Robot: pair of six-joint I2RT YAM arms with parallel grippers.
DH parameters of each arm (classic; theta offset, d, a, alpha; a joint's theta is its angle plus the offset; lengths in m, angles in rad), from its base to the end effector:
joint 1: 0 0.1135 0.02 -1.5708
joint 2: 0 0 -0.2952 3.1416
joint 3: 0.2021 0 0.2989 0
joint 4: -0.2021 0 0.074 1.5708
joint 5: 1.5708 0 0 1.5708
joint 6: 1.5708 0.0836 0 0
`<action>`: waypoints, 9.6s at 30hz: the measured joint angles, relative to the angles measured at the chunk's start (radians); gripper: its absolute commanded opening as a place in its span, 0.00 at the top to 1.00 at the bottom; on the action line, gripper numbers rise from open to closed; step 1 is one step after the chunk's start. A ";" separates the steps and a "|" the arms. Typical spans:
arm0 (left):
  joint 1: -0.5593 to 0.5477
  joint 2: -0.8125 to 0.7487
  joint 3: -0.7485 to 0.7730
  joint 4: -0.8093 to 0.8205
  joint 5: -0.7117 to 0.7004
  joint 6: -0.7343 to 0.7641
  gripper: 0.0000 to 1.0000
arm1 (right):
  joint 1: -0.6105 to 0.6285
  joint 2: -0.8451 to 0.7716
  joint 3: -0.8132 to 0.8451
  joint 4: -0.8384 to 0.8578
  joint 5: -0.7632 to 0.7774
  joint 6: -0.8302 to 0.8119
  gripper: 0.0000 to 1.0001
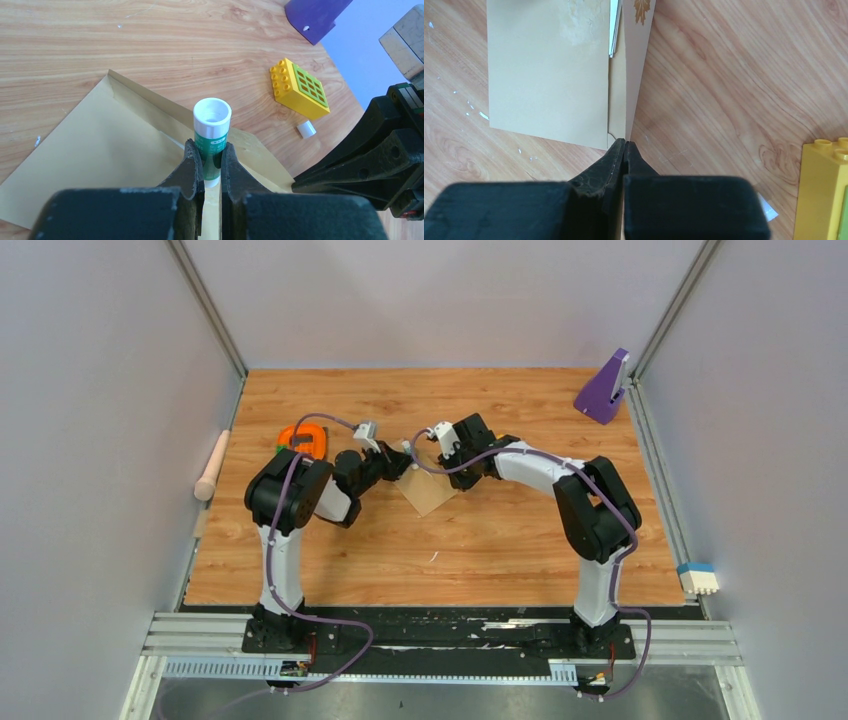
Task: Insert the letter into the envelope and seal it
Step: Paint the envelope at the center of the board, then seal the envelope flap on the envelope.
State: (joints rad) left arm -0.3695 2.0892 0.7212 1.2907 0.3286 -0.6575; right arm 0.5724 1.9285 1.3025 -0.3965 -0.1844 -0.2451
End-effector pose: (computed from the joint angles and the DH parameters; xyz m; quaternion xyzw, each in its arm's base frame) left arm 0.3975 -0.1829 0.0834 0.0061 0.7325 -0.4337 0.5247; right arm 0.3928 0.2714 0.1338 -0.4039 0.8697 0.1314 0.2515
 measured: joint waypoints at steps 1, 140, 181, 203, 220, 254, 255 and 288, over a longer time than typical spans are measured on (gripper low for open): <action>0.000 -0.002 0.000 -0.009 -0.001 0.008 1.00 | 0.000 0.000 -0.002 -0.002 0.000 0.000 1.00; 0.256 -0.027 0.138 -0.405 0.431 -0.188 1.00 | -0.155 0.467 0.618 -0.252 -0.776 0.245 1.00; 0.259 0.047 0.134 0.102 0.512 -0.584 1.00 | -0.269 0.579 0.689 -0.169 -0.853 0.426 1.00; 0.259 0.049 0.134 0.116 0.513 -0.595 1.00 | -0.214 0.581 0.653 -0.122 -0.934 0.475 1.00; 0.259 0.050 0.134 0.120 0.520 -0.595 1.00 | -0.140 0.610 0.689 -0.220 -0.803 0.401 0.94; 0.226 0.089 0.134 0.166 0.529 -0.644 1.00 | -0.133 0.644 0.755 -0.273 -0.797 0.418 0.93; 0.226 0.090 0.134 0.166 0.529 -0.645 1.00 | -0.132 0.644 0.759 -0.275 -0.793 0.420 0.93; 0.213 0.120 0.140 0.172 0.541 -0.677 1.00 | -0.121 0.653 0.800 -0.254 -0.727 0.439 1.00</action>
State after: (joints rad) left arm -0.1566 2.2089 0.8616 1.4628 0.8692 -1.3346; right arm 0.4515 2.5816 2.1021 -0.6502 -0.9115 0.1936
